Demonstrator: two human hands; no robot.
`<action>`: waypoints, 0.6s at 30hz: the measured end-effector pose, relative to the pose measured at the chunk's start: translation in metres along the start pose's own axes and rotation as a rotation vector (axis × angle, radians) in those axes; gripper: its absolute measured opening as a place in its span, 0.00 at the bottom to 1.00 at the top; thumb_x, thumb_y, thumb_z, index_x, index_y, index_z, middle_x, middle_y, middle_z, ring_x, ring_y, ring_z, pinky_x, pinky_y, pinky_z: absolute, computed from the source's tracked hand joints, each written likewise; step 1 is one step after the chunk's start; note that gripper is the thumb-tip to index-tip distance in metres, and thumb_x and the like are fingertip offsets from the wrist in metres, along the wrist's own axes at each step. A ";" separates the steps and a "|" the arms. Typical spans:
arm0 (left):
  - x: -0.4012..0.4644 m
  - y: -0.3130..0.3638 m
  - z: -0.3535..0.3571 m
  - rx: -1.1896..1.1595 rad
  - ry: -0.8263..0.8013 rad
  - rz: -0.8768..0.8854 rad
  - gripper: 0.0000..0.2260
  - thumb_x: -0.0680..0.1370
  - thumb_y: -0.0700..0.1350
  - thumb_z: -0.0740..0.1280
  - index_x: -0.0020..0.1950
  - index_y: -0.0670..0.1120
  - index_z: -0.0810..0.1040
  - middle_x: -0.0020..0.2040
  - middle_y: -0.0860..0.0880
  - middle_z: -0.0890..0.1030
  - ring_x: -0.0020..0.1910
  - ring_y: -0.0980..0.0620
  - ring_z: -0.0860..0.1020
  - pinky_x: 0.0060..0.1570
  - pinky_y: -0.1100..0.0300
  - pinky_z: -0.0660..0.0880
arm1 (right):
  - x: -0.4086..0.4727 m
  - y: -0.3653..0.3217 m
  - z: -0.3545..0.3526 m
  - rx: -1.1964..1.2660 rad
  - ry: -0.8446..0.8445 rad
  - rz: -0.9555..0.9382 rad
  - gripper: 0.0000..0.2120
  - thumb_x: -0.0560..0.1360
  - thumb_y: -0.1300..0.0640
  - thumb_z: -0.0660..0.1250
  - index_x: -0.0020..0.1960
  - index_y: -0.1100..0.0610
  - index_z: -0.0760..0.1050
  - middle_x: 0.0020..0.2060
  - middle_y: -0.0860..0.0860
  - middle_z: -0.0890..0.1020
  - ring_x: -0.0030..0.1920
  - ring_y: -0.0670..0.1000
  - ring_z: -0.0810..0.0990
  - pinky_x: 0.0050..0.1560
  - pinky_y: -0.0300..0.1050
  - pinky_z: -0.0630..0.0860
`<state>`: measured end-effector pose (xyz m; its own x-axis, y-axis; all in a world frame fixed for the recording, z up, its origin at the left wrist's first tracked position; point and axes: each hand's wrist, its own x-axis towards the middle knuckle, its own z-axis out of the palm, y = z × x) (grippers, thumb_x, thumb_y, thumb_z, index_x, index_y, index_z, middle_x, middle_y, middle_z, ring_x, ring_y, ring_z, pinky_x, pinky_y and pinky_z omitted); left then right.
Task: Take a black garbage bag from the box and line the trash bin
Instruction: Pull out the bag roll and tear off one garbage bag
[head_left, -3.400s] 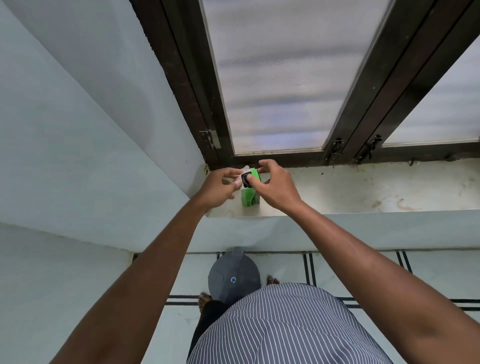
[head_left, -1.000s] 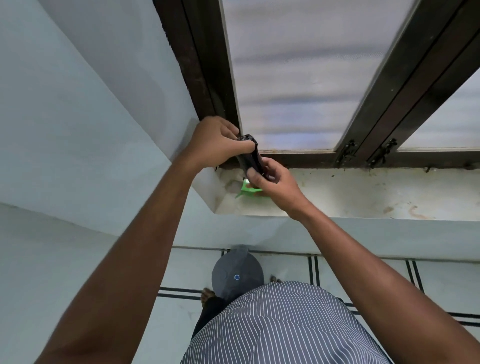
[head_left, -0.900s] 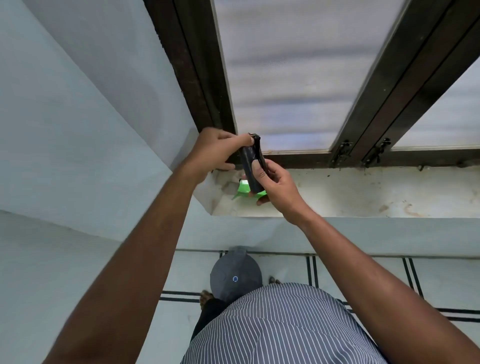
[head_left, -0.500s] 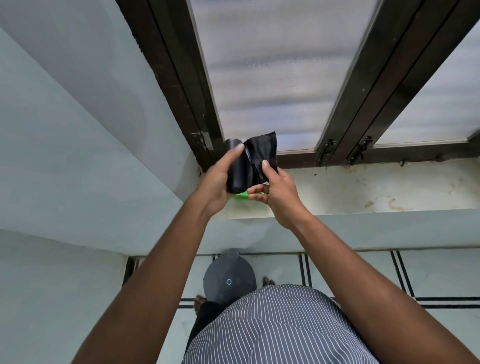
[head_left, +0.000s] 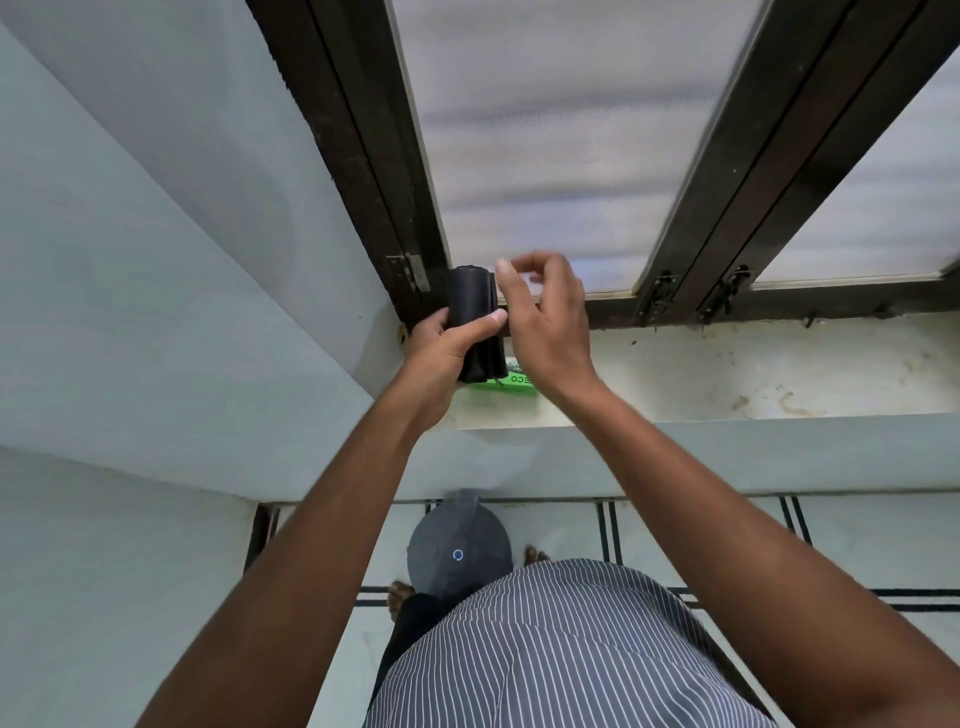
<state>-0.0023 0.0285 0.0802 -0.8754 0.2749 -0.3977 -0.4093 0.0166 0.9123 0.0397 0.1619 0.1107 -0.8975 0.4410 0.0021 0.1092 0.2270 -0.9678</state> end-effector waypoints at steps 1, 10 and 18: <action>-0.002 0.002 0.002 -0.049 -0.030 -0.021 0.24 0.77 0.51 0.79 0.69 0.42 0.82 0.59 0.40 0.87 0.62 0.38 0.85 0.53 0.46 0.84 | 0.013 0.000 0.001 -0.097 -0.069 -0.003 0.22 0.86 0.38 0.62 0.69 0.53 0.76 0.61 0.46 0.80 0.66 0.50 0.78 0.67 0.48 0.73; -0.020 0.027 -0.002 -0.294 -0.146 -0.116 0.23 0.86 0.57 0.67 0.75 0.43 0.80 0.72 0.42 0.83 0.72 0.43 0.81 0.74 0.45 0.76 | 0.049 0.016 -0.014 -0.248 -0.411 0.075 0.37 0.78 0.21 0.61 0.38 0.57 0.68 0.32 0.47 0.72 0.35 0.52 0.70 0.42 0.53 0.68; -0.017 0.025 -0.026 -0.237 -0.171 -0.137 0.22 0.85 0.55 0.70 0.75 0.43 0.81 0.71 0.42 0.84 0.72 0.41 0.81 0.76 0.46 0.75 | 0.059 0.013 -0.056 -0.722 -0.376 0.089 0.43 0.62 0.16 0.73 0.46 0.56 0.76 0.40 0.49 0.82 0.43 0.54 0.82 0.45 0.53 0.73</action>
<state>-0.0044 -0.0009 0.1074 -0.7600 0.4438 -0.4749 -0.5866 -0.1536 0.7952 0.0118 0.2396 0.1119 -0.9418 0.1921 -0.2759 0.3199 0.7646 -0.5596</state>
